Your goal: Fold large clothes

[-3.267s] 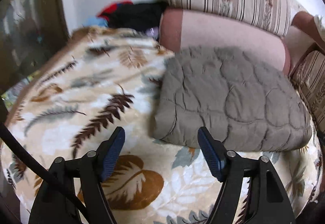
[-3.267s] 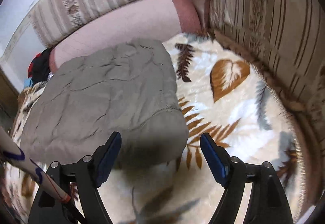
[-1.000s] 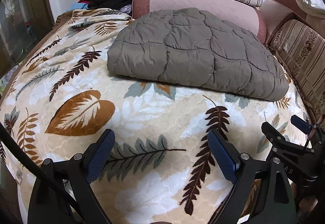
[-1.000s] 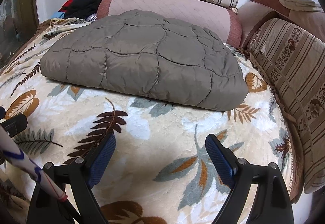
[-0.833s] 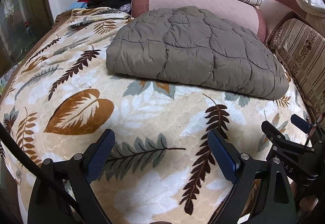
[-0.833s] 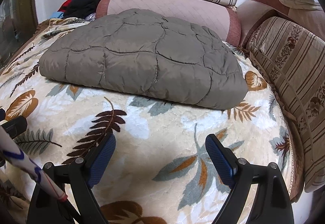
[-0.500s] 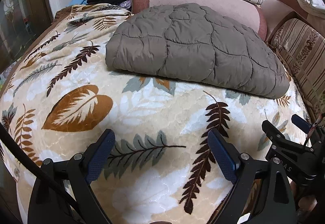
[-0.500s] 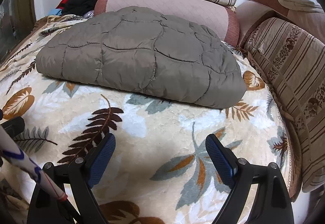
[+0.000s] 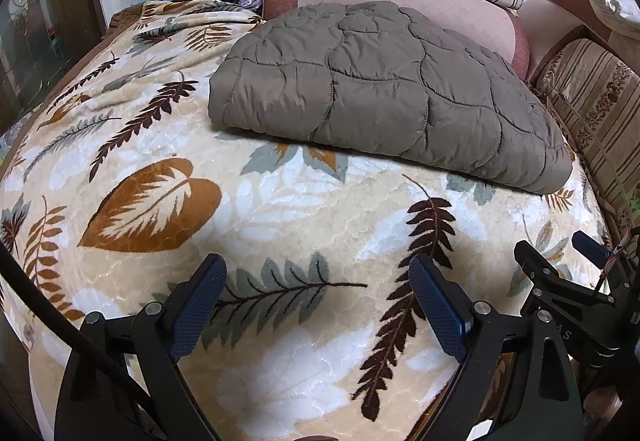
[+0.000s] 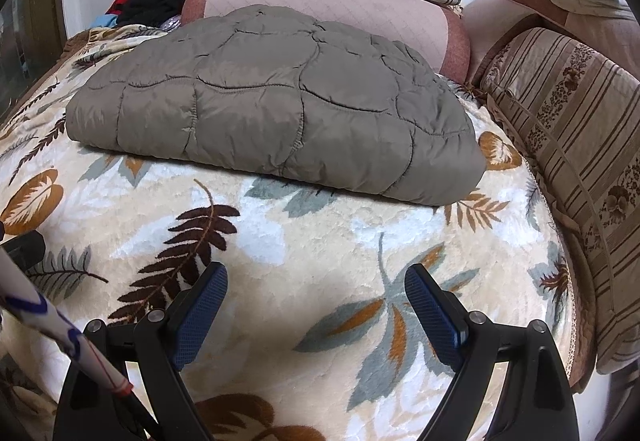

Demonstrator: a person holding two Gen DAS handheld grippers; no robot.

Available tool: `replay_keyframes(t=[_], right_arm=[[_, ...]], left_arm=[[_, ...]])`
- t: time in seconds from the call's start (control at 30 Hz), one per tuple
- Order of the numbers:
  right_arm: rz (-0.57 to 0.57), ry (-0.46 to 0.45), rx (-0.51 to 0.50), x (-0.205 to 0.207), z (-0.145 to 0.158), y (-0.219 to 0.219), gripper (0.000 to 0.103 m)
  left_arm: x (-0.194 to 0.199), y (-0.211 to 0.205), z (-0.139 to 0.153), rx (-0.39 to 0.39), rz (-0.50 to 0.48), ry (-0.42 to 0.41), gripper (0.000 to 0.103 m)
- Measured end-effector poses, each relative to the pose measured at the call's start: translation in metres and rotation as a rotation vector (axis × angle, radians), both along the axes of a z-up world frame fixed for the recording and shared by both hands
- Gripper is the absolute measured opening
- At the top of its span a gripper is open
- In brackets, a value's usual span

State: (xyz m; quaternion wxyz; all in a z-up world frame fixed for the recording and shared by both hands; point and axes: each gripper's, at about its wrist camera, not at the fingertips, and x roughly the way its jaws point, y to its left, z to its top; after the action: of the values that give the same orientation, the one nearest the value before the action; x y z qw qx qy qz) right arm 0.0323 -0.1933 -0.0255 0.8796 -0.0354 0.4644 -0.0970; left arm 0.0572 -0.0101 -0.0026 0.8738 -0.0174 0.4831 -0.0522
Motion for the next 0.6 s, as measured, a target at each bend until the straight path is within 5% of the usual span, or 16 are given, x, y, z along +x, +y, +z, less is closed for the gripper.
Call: replay_keyframes(t=[0.6], right_arm=[[-0.038,0.045,-0.027,0.003,-0.012,-0.006,0.093]], left_arm=[[0.002,0.0,-0.004,0.011,0.001,0.004,0.092]])
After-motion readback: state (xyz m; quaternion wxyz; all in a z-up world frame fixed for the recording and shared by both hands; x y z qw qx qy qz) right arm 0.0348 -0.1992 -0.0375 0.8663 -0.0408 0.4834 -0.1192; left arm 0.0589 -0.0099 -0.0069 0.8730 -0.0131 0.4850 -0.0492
